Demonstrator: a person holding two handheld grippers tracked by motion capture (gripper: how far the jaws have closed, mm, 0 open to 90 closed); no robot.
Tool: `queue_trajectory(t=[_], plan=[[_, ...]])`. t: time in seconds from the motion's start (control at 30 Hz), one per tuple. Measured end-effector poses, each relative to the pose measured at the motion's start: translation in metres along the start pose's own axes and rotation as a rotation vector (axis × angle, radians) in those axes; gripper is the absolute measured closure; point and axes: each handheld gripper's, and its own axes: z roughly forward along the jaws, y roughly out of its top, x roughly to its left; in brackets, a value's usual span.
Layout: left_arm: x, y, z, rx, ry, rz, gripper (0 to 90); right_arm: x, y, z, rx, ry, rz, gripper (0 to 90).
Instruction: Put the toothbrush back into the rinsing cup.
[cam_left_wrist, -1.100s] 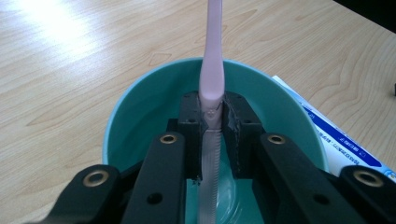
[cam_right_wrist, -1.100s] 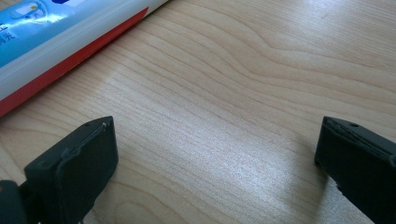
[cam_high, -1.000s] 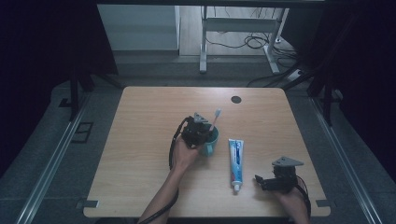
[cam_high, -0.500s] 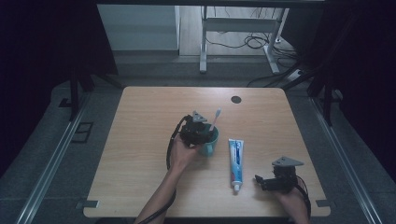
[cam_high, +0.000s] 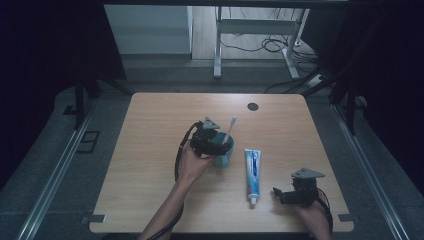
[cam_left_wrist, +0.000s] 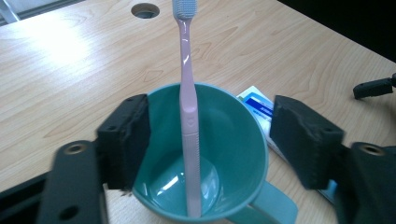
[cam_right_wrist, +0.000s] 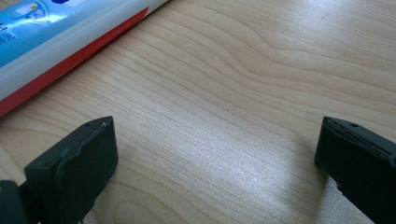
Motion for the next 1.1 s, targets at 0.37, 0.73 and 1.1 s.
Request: queue_trajectory(t=[0.37, 0.73, 1.1], plan=[[0.002, -0.007, -0.019, 0.002, 0.003, -0.004, 13.3, 0.000, 0.000, 0.000, 0.000, 0.000, 0.000, 0.0], [0.001, -0.019, -0.036, 0.010, 0.025, 0.025, 0.5, 0.000, 0.000, 0.000, -0.001, 0.000, 0.000, 0.0], [0.004, -0.038, -0.049, 0.015, 0.056, 0.055, 0.0, 0.000, 0.000, 0.000, 0.000, 0.001, 0.001, 0.0]])
